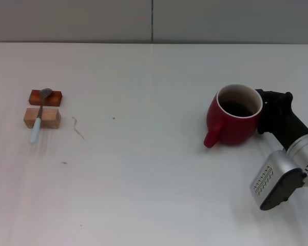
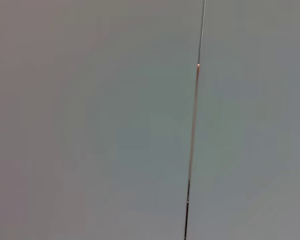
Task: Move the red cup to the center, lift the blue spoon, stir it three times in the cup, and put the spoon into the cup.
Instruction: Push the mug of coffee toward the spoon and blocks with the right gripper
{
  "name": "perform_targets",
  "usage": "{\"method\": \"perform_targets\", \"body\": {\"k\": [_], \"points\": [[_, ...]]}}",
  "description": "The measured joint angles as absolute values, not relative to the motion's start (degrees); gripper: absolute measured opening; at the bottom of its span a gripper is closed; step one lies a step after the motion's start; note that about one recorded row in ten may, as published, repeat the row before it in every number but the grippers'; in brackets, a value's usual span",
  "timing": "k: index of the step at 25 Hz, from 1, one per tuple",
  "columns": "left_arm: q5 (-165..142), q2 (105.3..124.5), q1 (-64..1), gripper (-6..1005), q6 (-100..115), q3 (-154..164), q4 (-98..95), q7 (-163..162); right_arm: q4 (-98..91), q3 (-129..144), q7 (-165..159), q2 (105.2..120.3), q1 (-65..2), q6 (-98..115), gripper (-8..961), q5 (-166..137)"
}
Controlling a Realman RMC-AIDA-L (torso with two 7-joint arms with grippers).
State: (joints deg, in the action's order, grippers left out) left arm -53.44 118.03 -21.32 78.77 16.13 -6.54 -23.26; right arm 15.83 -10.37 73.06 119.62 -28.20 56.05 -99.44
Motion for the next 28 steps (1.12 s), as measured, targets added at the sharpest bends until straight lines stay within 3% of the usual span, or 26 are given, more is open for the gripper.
{"method": "perform_targets", "body": {"k": [16,28], "points": [[-53.9,117.94,-20.5,840,78.4,16.5,-8.2,-25.6,22.0,-11.7,73.0,119.91,-30.6,53.1,62,-98.9],[-54.0,117.77,-20.3,838,78.7,16.6,-8.2,-25.7,28.4,-16.6,79.9,119.88,-23.5,54.4,63,-98.8]]}}
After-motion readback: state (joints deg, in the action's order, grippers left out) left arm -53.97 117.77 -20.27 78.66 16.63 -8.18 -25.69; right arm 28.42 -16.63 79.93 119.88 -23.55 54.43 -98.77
